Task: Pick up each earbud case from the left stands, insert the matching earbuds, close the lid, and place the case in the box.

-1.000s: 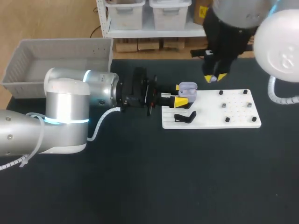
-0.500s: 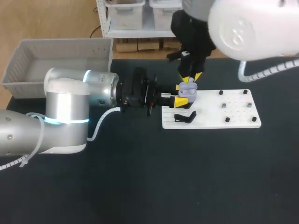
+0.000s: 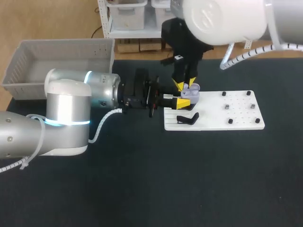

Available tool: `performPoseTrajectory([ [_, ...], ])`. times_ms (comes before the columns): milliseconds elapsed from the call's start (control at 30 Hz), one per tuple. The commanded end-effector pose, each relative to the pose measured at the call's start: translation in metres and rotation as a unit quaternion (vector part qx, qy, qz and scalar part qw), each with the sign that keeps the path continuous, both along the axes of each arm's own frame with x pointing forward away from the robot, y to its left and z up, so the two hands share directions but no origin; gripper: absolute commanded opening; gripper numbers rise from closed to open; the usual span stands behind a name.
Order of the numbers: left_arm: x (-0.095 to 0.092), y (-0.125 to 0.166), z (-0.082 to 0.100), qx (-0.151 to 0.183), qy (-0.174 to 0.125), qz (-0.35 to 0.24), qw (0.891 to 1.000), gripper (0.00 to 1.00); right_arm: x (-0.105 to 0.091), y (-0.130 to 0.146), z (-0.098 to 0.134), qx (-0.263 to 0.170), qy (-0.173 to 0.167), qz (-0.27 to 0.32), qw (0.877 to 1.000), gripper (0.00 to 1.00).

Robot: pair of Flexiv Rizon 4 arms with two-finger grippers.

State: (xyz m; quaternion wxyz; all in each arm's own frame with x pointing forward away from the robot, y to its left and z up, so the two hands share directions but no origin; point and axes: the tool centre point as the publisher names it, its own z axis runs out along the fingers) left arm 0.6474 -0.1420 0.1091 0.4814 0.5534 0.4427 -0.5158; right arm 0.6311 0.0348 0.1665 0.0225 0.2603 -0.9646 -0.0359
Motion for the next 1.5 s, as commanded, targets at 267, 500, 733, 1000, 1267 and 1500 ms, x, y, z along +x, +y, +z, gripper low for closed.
performPoseTrajectory([
  [267,-0.001,0.000,0.000,0.000,-0.001,0.002,1.000,0.00,0.008,-0.004,-0.010,-0.005,0.011,-0.002,1.000,0.00],
  [500,-0.001,0.000,0.000,0.000,-0.001,0.002,1.000,0.00,0.009,-0.008,-0.013,-0.005,0.012,-0.008,1.000,0.00],
  [733,-0.001,0.000,0.000,0.000,-0.001,0.002,1.000,0.00,0.010,-0.008,-0.015,-0.004,0.014,-0.010,1.000,0.00],
  [1000,-0.001,0.000,0.000,0.000,-0.001,0.002,1.000,0.00,0.012,-0.009,-0.019,-0.005,0.018,-0.011,1.000,0.00],
  [1267,-0.001,0.000,0.000,0.000,-0.001,0.002,1.000,0.00,0.014,-0.009,-0.020,-0.006,0.017,-0.010,1.000,0.00],
  [1500,-0.001,0.000,0.000,0.000,-0.001,0.002,1.000,0.00,0.016,-0.009,-0.021,-0.009,0.019,-0.008,1.000,0.00],
])
